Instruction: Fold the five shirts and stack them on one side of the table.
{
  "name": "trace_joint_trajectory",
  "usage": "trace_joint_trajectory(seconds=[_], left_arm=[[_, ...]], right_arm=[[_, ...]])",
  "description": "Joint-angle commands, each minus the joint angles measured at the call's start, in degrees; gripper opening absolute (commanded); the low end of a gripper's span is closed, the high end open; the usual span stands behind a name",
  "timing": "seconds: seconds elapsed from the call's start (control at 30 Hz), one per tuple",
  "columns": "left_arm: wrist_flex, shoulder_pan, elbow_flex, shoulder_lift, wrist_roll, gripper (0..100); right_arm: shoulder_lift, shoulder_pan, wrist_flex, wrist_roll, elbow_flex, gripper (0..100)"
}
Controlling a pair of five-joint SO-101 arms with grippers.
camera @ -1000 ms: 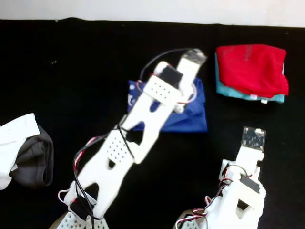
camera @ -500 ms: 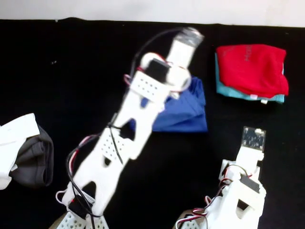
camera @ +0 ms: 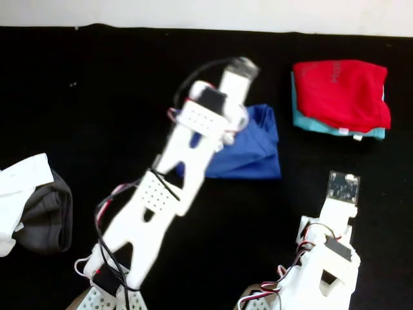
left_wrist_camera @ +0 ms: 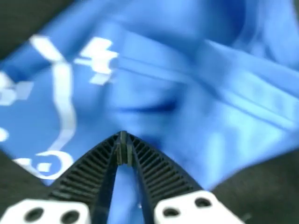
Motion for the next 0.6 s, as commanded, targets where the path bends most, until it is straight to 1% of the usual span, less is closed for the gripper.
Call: trace_joint_trajectory(seconds=[0.0, 0.17, 0.37, 0.43, 0.57], left_arm=[[1.1, 4.8, -0.2, -0.7, 0.4, 1], [1.9, 9.3, -2.7, -2.9, 0.5, 1], [2.0, 11.5, -2.2, -12.6, 0.6, 1], [2.0, 10.6, -2.2, -16.0, 0.4, 1], [1.8, 4.1, -2.1, -17.1, 0.2, 1]], right_arm=[[0.0, 0.3, -1.2, 0.4, 0.7, 0.8], [0.0, 0.3, -1.3, 0.4, 0.7, 0.8], [0.0, 0.3, -1.3, 0.5, 0.7, 0.8], [0.0, 0.3, -1.3, 0.5, 0.7, 0.8], [0.0, 0.3, -1.3, 0.5, 0.7, 0.8]])
